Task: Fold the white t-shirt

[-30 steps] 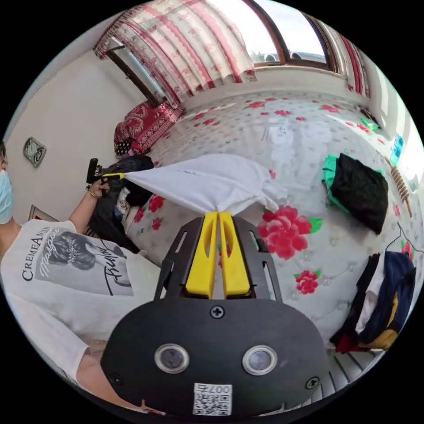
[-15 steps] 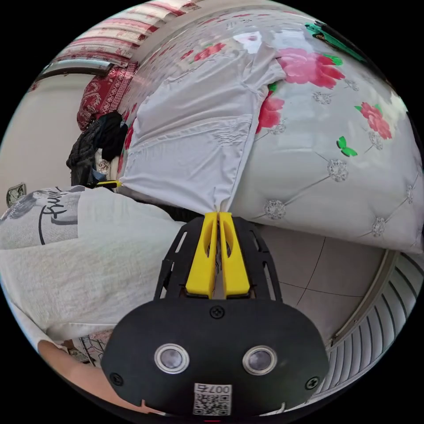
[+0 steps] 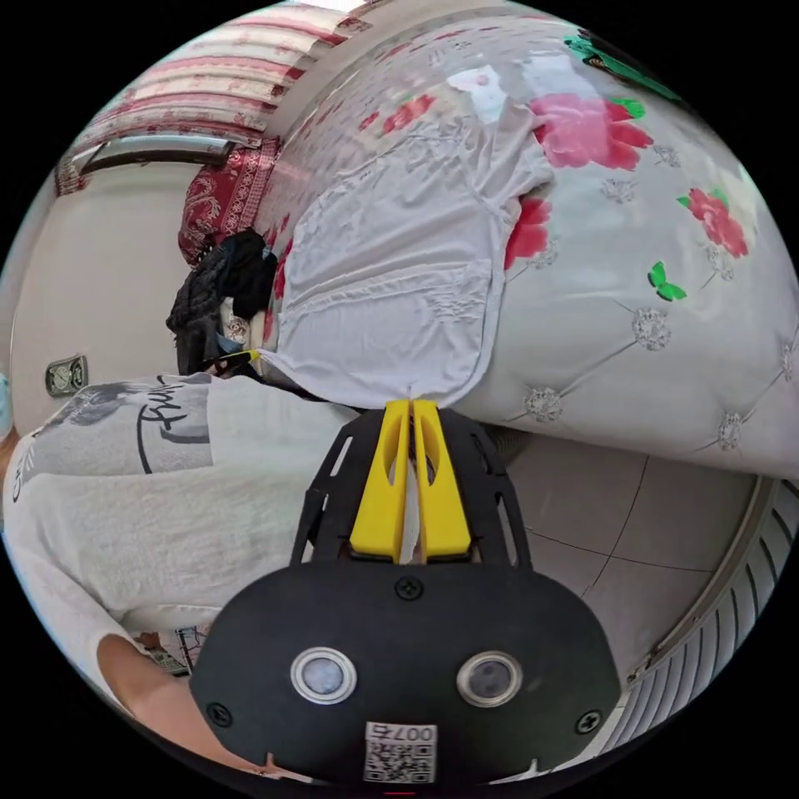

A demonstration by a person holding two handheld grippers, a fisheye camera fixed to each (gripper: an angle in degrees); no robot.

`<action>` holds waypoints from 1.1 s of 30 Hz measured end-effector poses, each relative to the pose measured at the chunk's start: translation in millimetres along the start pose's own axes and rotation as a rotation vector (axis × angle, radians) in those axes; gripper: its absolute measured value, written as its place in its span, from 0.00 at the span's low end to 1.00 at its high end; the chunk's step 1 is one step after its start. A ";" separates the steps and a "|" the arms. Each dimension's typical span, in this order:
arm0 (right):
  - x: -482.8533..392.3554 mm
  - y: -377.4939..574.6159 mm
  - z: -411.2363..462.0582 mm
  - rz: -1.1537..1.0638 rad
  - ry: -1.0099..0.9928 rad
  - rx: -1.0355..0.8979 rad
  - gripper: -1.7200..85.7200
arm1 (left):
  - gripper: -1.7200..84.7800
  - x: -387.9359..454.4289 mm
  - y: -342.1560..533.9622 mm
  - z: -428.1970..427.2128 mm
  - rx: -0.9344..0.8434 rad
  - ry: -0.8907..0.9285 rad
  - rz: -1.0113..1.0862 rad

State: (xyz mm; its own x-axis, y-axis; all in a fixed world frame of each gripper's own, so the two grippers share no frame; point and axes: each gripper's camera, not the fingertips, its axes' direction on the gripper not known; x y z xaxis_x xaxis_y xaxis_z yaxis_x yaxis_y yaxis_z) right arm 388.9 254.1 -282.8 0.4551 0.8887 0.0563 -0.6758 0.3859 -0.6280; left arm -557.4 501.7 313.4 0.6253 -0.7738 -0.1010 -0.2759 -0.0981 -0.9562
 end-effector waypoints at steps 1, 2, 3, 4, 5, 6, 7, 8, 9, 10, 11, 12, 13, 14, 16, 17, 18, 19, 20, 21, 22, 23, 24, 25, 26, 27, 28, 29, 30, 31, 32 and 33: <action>-2.2 -7.1 -15.4 -0.022 -0.033 0.025 0.02 | 0.01 0.5 -4.6 -6.9 0.011 0.007 0.012; -3.1 -11.0 -23.3 -0.030 -0.047 0.038 0.02 | 0.01 1.0 -14.3 -20.2 0.029 0.022 0.032; -5.0 -19.1 -38.9 -0.046 -0.071 0.067 0.02 | 0.01 0.1 -25.4 -32.2 0.032 0.053 0.047; -6.6 -28.6 -54.4 -0.057 -0.097 0.094 0.02 | 0.01 -0.3 -31.5 -38.1 0.032 0.066 0.055; -7.2 -33.7 -61.8 -0.060 -0.108 0.108 0.02 | 0.01 -0.5 -43.9 -50.3 0.042 0.079 0.069; -8.3 -45.1 -75.7 -0.062 -0.129 0.133 0.02 | 0.01 -0.5 -57.6 -62.5 0.051 0.088 0.081; -9.5 -58.3 -88.3 -0.064 -0.150 0.147 0.02 | 0.01 -0.2 -64.9 -68.6 0.056 0.090 0.086; -10.4 -65.3 -94.6 -0.066 -0.158 0.156 0.02 | 0.01 1.6 -79.9 -81.4 0.074 0.086 0.100; -12.8 -79.9 -106.8 -0.073 -0.175 0.179 0.02 | 0.01 4.1 -95.9 -94.3 0.097 0.085 0.118; -15.6 -96.0 -118.1 -0.082 -0.196 0.197 0.02 | 0.01 5.5 -104.4 -100.5 0.108 0.085 0.126; -17.5 -104.4 -123.5 -0.088 -0.201 0.206 0.02 | 0.01 8.3 -121.8 -113.1 0.130 0.075 0.140; -21.9 -122.0 -134.3 -0.103 -0.199 0.227 0.02 | 0.01 10.8 -140.0 -125.4 0.152 0.063 0.144; -26.4 -140.3 -143.9 -0.116 -0.191 0.241 0.02 | 0.01 11.7 -149.4 -131.5 0.162 0.055 0.142; -28.5 -149.7 -148.6 -0.119 -0.183 0.248 0.02 | 0.01 13.4 -168.2 -143.8 0.186 0.043 0.133; -36.9 -187.7 -168.4 -0.118 -0.157 0.290 0.02 | 0.01 15.2 -196.2 -162.8 0.229 0.049 0.112; -39.5 -196.9 -173.8 -0.119 -0.147 0.307 0.02 | 0.01 16.5 -213.8 -176.2 0.270 0.059 0.094; -45.3 -214.7 -184.7 -0.122 -0.131 0.344 0.02 | 0.01 18.4 -230.9 -189.7 0.310 0.079 0.084; -51.7 -232.8 -196.2 -0.125 -0.130 0.379 0.02 | 0.01 19.7 -239.2 -196.6 0.330 0.087 0.080; -55.2 -241.2 -202.1 -0.128 -0.131 0.397 0.02 | 0.01 22.8 -255.5 -210.1 0.364 0.098 0.075; -63.3 -257.0 -213.8 -0.141 -0.132 0.432 0.02 | 0.01 26.6 -271.3 -223.4 0.390 0.100 0.076; -72.3 -271.6 -225.4 -0.160 -0.131 0.457 0.02 | 0.01 28.7 -278.7 -230.1 0.403 0.100 0.079; -77.1 -278.2 -231.1 -0.170 -0.127 0.469 0.02 | 0.01 32.8 -292.7 -243.1 0.424 0.097 0.090; -87.0 -290.1 -242.4 -0.197 -0.117 0.491 0.02 | 0.01 37.0 -305.2 -255.6 0.441 0.089 0.106; -96.5 -300.3 -252.8 -0.228 -0.106 0.507 0.02 | 0.01 39.0 -310.6 -261.6 0.450 0.084 0.115; -100.9 -304.7 -257.8 -0.243 -0.099 0.515 0.02 | 0.01 42.6 -319.4 -273.0 0.468 0.073 0.133; -108.8 -312.0 -266.7 -0.280 -0.090 0.530 0.02 | 0.01 45.8 -325.8 -282.9 0.485 0.062 0.153; -114.5 -317.5 -274.1 -0.317 -0.089 0.544 0.02 | 0.01 47.3 -327.8 -287.4 0.492 0.056 0.163; -116.5 -319.5 -277.0 -0.331 -0.091 0.549 0.02 | 0.01 50.0 -329.5 -295.2 0.508 0.044 0.183; -119.8 -321.7 -281.0 -0.363 -0.096 0.554 0.02 | 0.01 52.9 -327.6 -301.1 0.526 0.038 0.206; -122.5 -320.9 -282.9 -0.402 -0.095 0.560 0.02 | 0.01 54.7 -325.5 -303.1 0.534 0.037 0.222; -123.6 -319.7 -282.8 -0.421 -0.091 0.561 0.02 | 0.01 58.5 -319.5 -305.2 0.546 0.029 0.257; -124.4 -316.2 -281.1 -0.447 -0.075 0.559 0.02 | 0.01 61.9 -311.8 -304.8 0.554 0.015 0.285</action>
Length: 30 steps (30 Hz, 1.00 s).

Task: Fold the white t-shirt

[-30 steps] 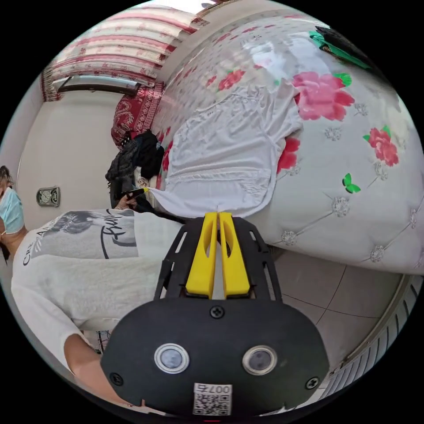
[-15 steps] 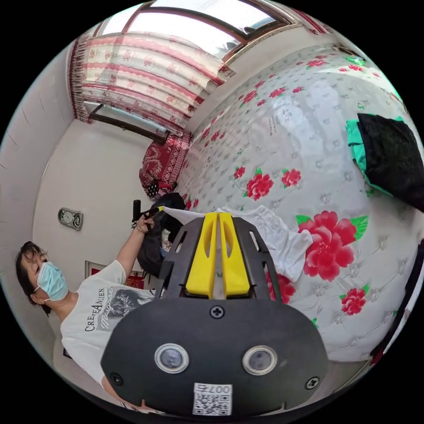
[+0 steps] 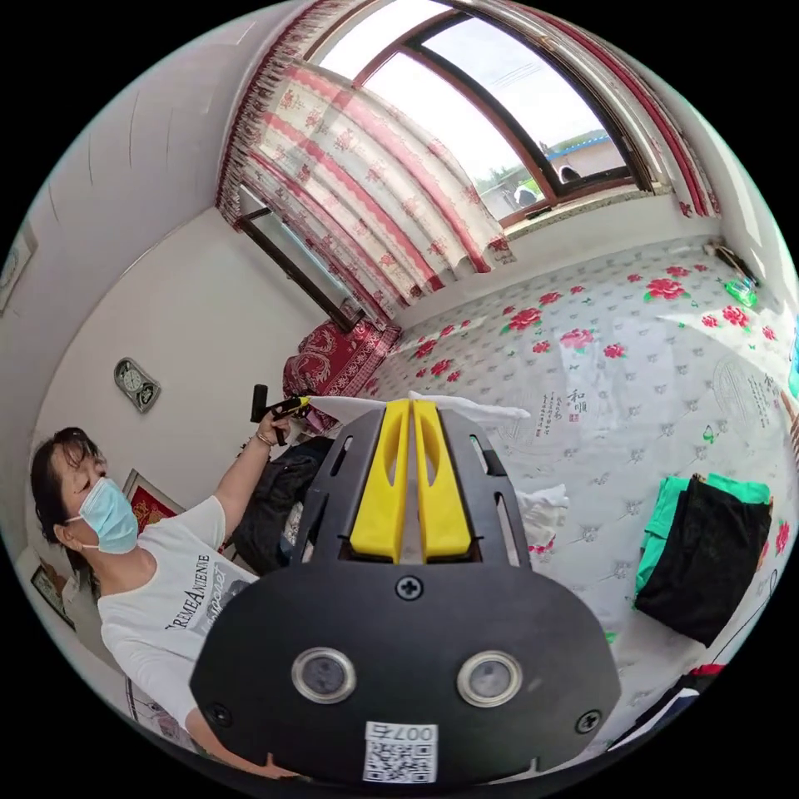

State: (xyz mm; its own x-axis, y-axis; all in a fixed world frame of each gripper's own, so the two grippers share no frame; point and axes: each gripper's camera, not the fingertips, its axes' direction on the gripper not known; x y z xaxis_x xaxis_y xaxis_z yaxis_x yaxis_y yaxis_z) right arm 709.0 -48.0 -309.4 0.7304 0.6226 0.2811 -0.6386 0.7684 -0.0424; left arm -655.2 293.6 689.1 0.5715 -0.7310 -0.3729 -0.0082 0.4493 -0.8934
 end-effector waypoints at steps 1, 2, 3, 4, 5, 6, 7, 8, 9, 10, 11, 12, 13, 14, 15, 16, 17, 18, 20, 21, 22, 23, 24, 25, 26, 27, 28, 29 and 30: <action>-1.0 6.0 0.2 -0.018 0.014 -0.011 0.02 | 0.01 2.7 3.6 -1.1 0.000 -0.004 0.015; -1.1 10.1 0.5 -0.026 0.021 -0.017 0.02 | 0.01 8.0 12.3 -2.2 -0.004 -0.015 0.047; -0.2 19.8 2.0 -0.038 0.027 -0.031 0.02 | 0.01 12.5 23.7 -1.3 -0.012 -0.029 0.070; 2.8 31.5 4.6 -0.039 0.029 -0.047 0.02 | 0.01 14.4 30.3 0.0 -0.020 -0.039 0.078; 5.0 37.9 6.4 -0.035 0.031 -0.058 0.02 | 0.01 17.8 44.8 4.7 -0.042 -0.063 0.097; 10.0 52.2 11.5 -0.029 0.037 -0.085 0.02 | 0.01 19.8 61.2 12.3 -0.076 -0.093 0.110; 16.5 67.9 18.3 -0.012 0.044 -0.115 0.02 | 0.01 20.4 70.8 17.4 -0.097 -0.114 0.115; 20.2 76.0 22.2 0.002 0.047 -0.133 0.02 | 0.01 20.0 90.2 29.4 -0.140 -0.147 0.124; 28.0 93.7 31.0 0.025 0.046 -0.162 0.02 | 0.01 16.8 111.1 44.1 -0.191 -0.169 0.114; 37.0 113.3 41.7 0.054 0.040 -0.189 0.02 | 0.01 14.5 122.3 52.3 -0.218 -0.179 0.105; 41.8 123.3 47.6 0.070 0.042 -0.206 0.02 | 0.01 8.5 145.3 69.4 -0.273 -0.189 0.082; 52.1 144.4 60.4 0.113 0.051 -0.241 0.02 | 0.01 0.8 169.7 85.9 -0.319 -0.185 0.044; 62.6 166.7 73.9 0.162 0.057 -0.280 0.02 | 0.01 -3.6 182.5 94.0 -0.338 -0.181 0.019; 67.4 178.3 80.8 0.185 0.060 -0.300 0.02 | 0.01 -13.1 208.3 109.3 -0.378 -0.165 -0.046; 76.3 201.9 94.1 0.233 0.064 -0.338 0.02 | 0.01 -21.3 234.6 122.4 -0.413 -0.158 -0.107; 83.1 225.7 106.1 0.279 0.065 -0.373 0.02 | 0.01 -24.6 247.8 127.8 -0.424 -0.163 -0.135; 85.4 237.5 111.4 0.296 0.069 -0.387 0.02 | 0.01 -30.2 273.5 137.3 -0.444 -0.159 -0.192; 88.1 260.9 120.8 0.327 0.073 -0.407 0.02 | 0.01 -32.7 297.4 145.5 -0.479 -0.156 -0.223; 89.5 292.8 132.1 0.368 0.074 -0.444 0.02 | 0.01 -31.8 329.1 153.7 -0.526 -0.176 -0.250; 88.8 312.5 138.1 0.388 0.077 -0.467 0.02 | 0.01 -28.1 347.4 157.6 -0.559 -0.183 -0.247; 87.2 330.8 143.9 0.400 0.083 -0.502 0.02 | 0.01 -25.7 355.8 158.9 -0.574 -0.188 -0.244; 86.3 339.4 146.6 0.404 0.090 -0.525 0.02 | 0.01 -20.3 371.6 160.7 -0.597 -0.203 -0.235; 84.2 355.7 151.1 0.406 0.113 -0.566 0.02 | 0.01 -14.2 386.0 161.7 -0.619 -0.214 -0.223; 82.2 371.1 154.6 0.409 0.133 -0.606 0.02 | 0.01 -10.8 392.7 161.9 -0.629 -0.218 -0.216; 81.5 378.2 156.1 0.411 0.137 -0.627 0.02 | 0.01 -4.1 405.4 161.7 -0.641 -0.226 -0.205; 80.1 391.1 158.4 0.416 0.147 -0.665 0.02 | 0.01 2.4 416.9 161.2 -0.648 -0.231 -0.192; 78.5 401.9 158.8 0.419 0.160 -0.684 0.02 | 0.01 5.4 422.1 160.7 -0.648 -0.234 -0.184; 77.7 406.5 158.2 0.421 0.161 -0.682 0.02 | 0.01 9.9 431.5 159.9 -0.645 -0.237 -0.180; 76.8 414.1 156.1 0.426 0.154 -0.669 0.02 | 0.01 12.5 439.6 159.6 -0.641 -0.234 -0.186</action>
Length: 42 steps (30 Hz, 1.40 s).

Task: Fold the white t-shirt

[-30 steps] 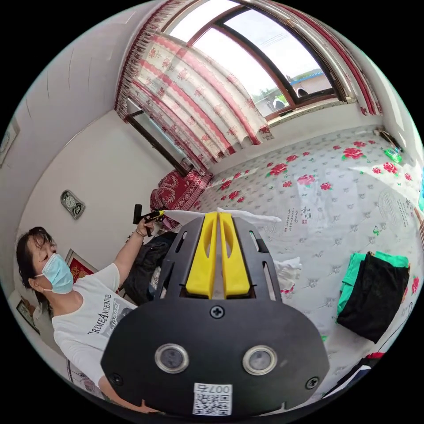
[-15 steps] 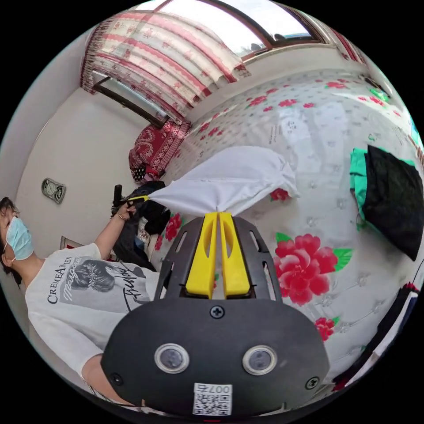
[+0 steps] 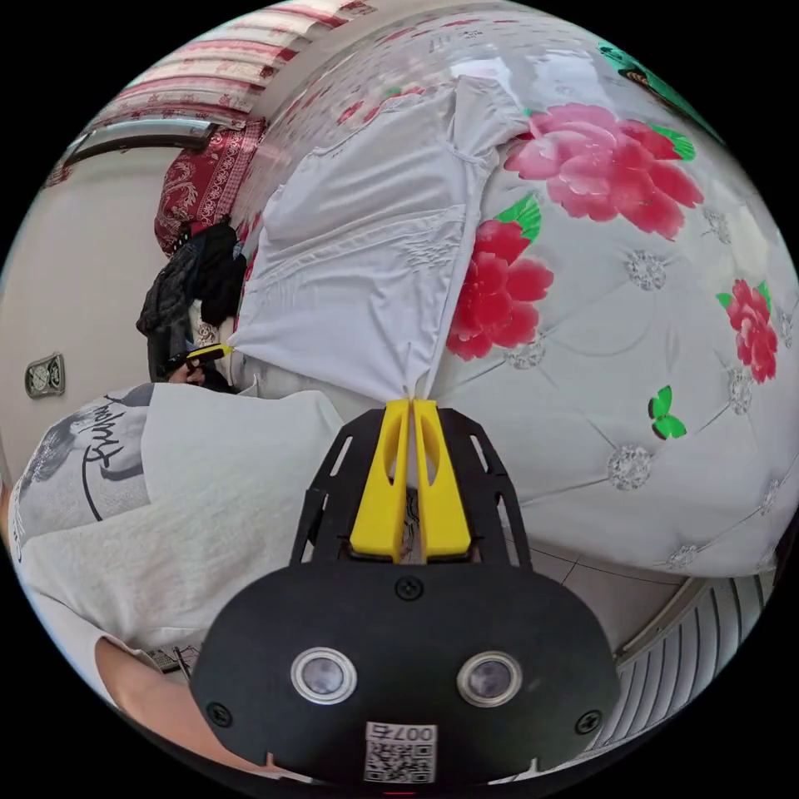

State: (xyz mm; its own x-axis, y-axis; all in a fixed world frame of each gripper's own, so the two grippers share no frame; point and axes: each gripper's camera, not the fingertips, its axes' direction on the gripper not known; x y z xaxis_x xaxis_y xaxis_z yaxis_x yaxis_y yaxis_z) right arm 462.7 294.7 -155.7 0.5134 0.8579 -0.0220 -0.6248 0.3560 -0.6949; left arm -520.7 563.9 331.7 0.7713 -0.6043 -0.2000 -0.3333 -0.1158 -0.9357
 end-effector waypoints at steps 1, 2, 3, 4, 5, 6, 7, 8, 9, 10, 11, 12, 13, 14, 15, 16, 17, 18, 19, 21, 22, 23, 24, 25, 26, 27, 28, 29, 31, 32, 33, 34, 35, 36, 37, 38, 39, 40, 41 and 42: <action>3.1 5.7 2.6 0.009 -0.006 0.008 0.02 | 0.01 0.4 3.0 2.2 0.002 0.002 -0.002; 4.9 8.0 3.8 0.014 -0.009 0.011 0.02 | 0.01 0.1 7.7 7.2 0.002 0.007 -0.012; 8.5 12.0 6.4 0.018 -0.020 0.016 0.02 | 0.01 -1.5 10.9 12.9 0.000 0.020 -0.026; 12.4 14.7 9.3 0.023 -0.026 0.018 0.02 | 0.01 -2.5 12.1 15.7 0.000 0.027 -0.034; 14.5 15.6 10.9 0.029 -0.025 0.017 0.02 | 0.01 -4.8 13.8 20.7 0.005 0.040 -0.052; 18.4 16.8 13.9 0.037 -0.028 0.014 0.02 | 0.01 -7.0 14.6 25.3 0.011 0.057 -0.069; 21.5 17.7 16.4 0.038 -0.039 0.010 0.02 | 0.01 -8.0 14.7 27.5 0.011 0.067 -0.076; 22.8 18.1 17.6 0.038 -0.039 0.008 0.02 | 0.02 -9.3 14.3 31.5 0.005 0.075 -0.090; 25.3 18.9 19.8 0.043 -0.030 0.005 0.02 | 0.02 -8.5 13.8 34.0 0.003 0.066 -0.090; 28.1 19.5 21.6 0.048 -0.026 0.003 0.02 | 0.03 -7.7 13.5 35.0 0.004 0.058 -0.088; 29.8 19.8 22.2 0.052 -0.026 0.005 0.02 | 0.04 -6.6 13.0 37.1 0.002 0.048 -0.087; 33.1 20.5 23.2 0.061 -0.030 0.010 0.02 | 0.05 -6.3 12.6 39.5 -0.006 0.046 -0.091; 36.6 21.3 24.4 0.069 -0.033 0.007 0.02 | 0.06 -6.5 12.5 40.7 -0.010 0.046 -0.097; 38.2 21.8 25.0 0.071 -0.031 0.004 0.02 | 0.07 -7.4 12.9 42.6 -0.012 0.048 -0.109; 41.3 23.5 26.1 0.073 -0.022 -0.004 0.02 | 0.08 -8.3 14.1 43.5 -0.007 0.055 -0.120; 45.2 25.9 26.0 0.075 -0.016 -0.014 0.02 | 0.08 -8.8 14.8 43.7 -0.004 0.055 -0.128; 47.7 27.3 25.1 0.080 -0.014 -0.015 0.02 | 0.08 -10.0 16.7 43.1 0.005 0.052 -0.146; 53.5 30.1 20.7 0.099 -0.013 0.002 0.02 | 0.08 -11.3 18.9 41.4 0.015 0.042 -0.167; 59.1 32.9 12.0 0.115 -0.024 0.051 0.02 | 0.08 -12.0 20.2 40.2 0.021 0.036 -0.179; 66.5 34.6 -5.2 0.139 -0.053 0.166 0.02 | 0.08 -15.6 24.7 32.8 0.058 0.001 -0.238; 71.1 33.1 -16.4 0.153 -0.073 0.248 0.02 | 0.08 -16.1 25.1 30.2 0.071 -0.012 -0.252; 73.1 31.2 -21.5 0.160 -0.081 0.286 0.03 | 0.08 -15.7 23.8 24.8 0.098 -0.038 -0.268; 76.8 25.3 -30.3 0.171 -0.090 0.357 0.03 | 0.08 -13.3 18.7 19.3 0.124 -0.073 -0.269; 79.8 16.6 -37.3 0.181 -0.090 0.419 0.03 | 0.08 -11.4 14.2 16.7 0.133 -0.090 -0.264; 81.4 11.4 -40.1 0.188 -0.089 0.447 0.04 | 0.08 -6.5 1.4 12.2 0.145 -0.106 -0.238; 85.5 -1.0 -44.7 0.206 -0.097 0.495 0.04 | 0.08 0.1 -16.4 7.9 0.157 -0.106 -0.197; 89.2 -14.7 -47.9 0.217 -0.106 0.528 0.04 | 0.08 4.1 -26.6 5.6 0.164 -0.108 -0.175; 90.9 -21.9 -49.4 0.222 -0.107 0.542 0.05 | 0.08 13.1 -49.3 1.2 0.186 -0.111 -0.130; 97.2 -51.5 -54.0 0.240 -0.081 0.586 0.05 | 0.08 28.0 -88.4 -2.9 0.214 -0.076 -0.055; 99.4 -59.4 -54.6 0.247 -0.073 0.587 0.05 | 0.08 38.9 -117.0 -2.7 0.217 -0.047 -0.003; 104.4 -74.8 -55.2 0.260 -0.055 0.580 0.05 | 0.08 51.0 -146.4 -0.7 0.211 -0.032 0.048; 109.6 -89.7 -55.1 0.266 -0.040 0.568 0.06 | 0.08 57.4 -161.1 0.8 0.208 -0.027 0.074; 112.5 -96.6 -54.6 0.270 -0.033 0.559 0.06 | 0.08 70.9 -190.1 4.7 0.196 -0.017 0.128; 118.6 -109.3 -52.7 0.277 -0.022 0.537 0.06 | 0.08 84.2 -218.4 9.6 0.183 -0.007 0.177; 125.3 -120.4 -49.1 0.283 -0.011 0.507 0.06 | 0.08 90.8 -232.2 12.7 0.173 -0.002 0.200; 128.8 -125.2 -46.7 0.290 -0.005 0.490 0.06 | 0.07 103.7 -259.3 20.2 0.145 0.007 0.247; 135.7 -132.6 -41.7 0.299 -0.006 0.465 0.06 | 0.06 116.4 -285.5 28.8 0.112 0.006 0.292; 142.1 -137.5 -36.3 0.306 -0.026 0.448 0.06 | 0.06 122.9 -298.1 33.4 0.095 0.002 0.317; 144.4 -138.0 -35.7 0.304 -0.037 0.464 0.05 | 0.05 135.8 -322.2 43.2 0.064 -0.006 0.371; 148.6 -137.9 -34.5 0.309 -0.054 0.476 0.05 | 0.04 148.0 -345.2 53.6 0.034 -0.014 0.420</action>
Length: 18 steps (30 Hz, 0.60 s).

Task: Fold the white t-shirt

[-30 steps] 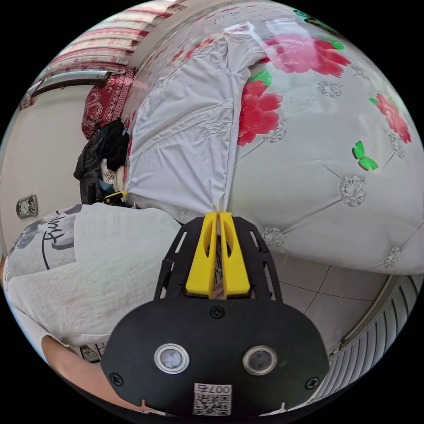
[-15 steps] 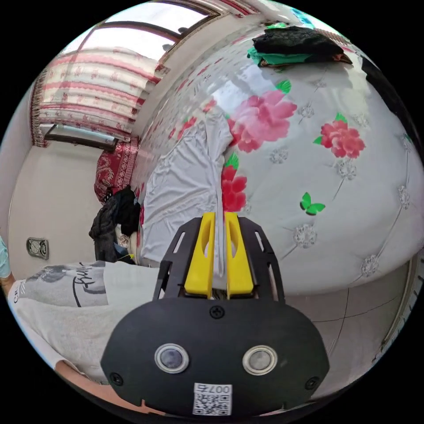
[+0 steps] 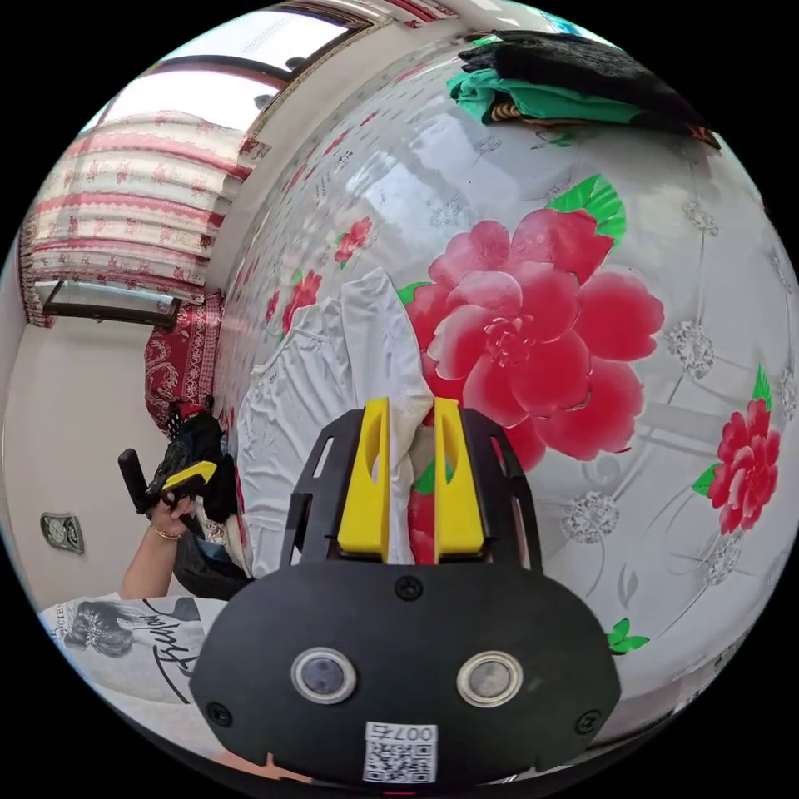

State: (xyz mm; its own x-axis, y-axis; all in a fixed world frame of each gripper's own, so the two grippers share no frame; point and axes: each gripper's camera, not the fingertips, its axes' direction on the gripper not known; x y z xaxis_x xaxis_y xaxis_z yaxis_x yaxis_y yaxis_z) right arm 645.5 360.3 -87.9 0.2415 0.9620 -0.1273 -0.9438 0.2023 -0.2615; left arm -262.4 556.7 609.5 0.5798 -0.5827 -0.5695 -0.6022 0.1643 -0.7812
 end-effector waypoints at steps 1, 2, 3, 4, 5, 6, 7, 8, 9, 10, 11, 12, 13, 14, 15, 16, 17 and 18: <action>3.7 0.0 0.6 0.001 -0.018 -0.006 0.04 | 0.04 1.0 -12.4 5.7 -0.014 0.000 0.022; 5.3 0.6 0.1 -0.002 -0.026 -0.012 0.03 | 0.04 2.6 -36.3 17.5 -0.038 0.004 0.059; 8.7 3.9 -5.4 -0.005 -0.023 0.009 0.03 | 0.04 4.3 -58.9 29.6 -0.063 0.011 0.092; 14.9 10.1 -15.5 0.009 -0.021 0.065 0.02 | 0.03 5.5 -69.6 35.6 -0.073 0.013 0.107; 20.0 13.8 -21.4 0.027 -0.036 0.095 0.02 | 0.03 8.0 -89.3 47.6 -0.092 0.013 0.136; 33.9 22.2 -33.0 0.084 -0.096 0.153 0.02 | 0.03 10.4 -106.8 59.6 -0.110 0.011 0.159; 50.2 31.9 -41.4 0.155 -0.167 0.204 0.02 | 0.03 11.3 -114.6 65.5 -0.119 0.011 0.167; 59.1 37.0 -43.4 0.197 -0.202 0.223 0.02 | 0.03 12.2 -128.3 77.1 -0.133 0.011 0.176; 74.8 46.5 -42.7 0.274 -0.272 0.241 0.02 | 0.03 11.9 -139.2 87.8 -0.146 0.020 0.176; 87.9 55.4 -38.1 0.342 -0.341 0.248 0.02 | 0.02 11.2 -143.7 92.5 -0.151 0.023 0.172; 93.3 59.8 -35.2 0.373 -0.373 0.252 0.02 | 0.02 8.6 -150.9 100.9 -0.160 0.028 0.158; 101.8 68.0 -29.7 0.428 -0.428 0.260 0.02 | 0.02 4.8 -157.0 107.2 -0.174 0.031 0.136; 106.3 75.9 -28.6 0.449 -0.486 0.308 0.02 | 0.02 3.1 -159.8 108.9 -0.178 0.029 0.124; 108.3 79.0 -27.9 0.466 -0.509 0.324 0.02 | 0.03 1.4 -165.9 108.1 -0.160 0.030 0.116; 110.3 82.5 -26.7 0.480 -0.540 0.337 0.02 | 0.03 3.5 -173.7 103.5 -0.123 0.043 0.139; 110.1 82.6 -25.9 0.470 -0.545 0.328 0.02 | 0.04 5.8 -178.6 100.8 -0.106 0.051 0.158; 109.2 81.7 -25.8 0.458 -0.537 0.317 0.02 | 0.05 12.1 -190.5 95.5 -0.080 0.065 0.207; 106.0 78.7 -26.7 0.425 -0.503 0.291 0.02 | 0.08 20.3 -204.6 90.7 -0.059 0.082 0.267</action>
State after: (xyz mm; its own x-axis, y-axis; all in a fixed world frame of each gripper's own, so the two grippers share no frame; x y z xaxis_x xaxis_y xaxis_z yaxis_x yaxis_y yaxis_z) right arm 602.9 473.3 -147.5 -0.2275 0.9220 0.3132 -0.9718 -0.2355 -0.0124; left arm -77.6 583.4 734.6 0.3508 -0.5881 -0.7287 -0.7603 0.2754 -0.5883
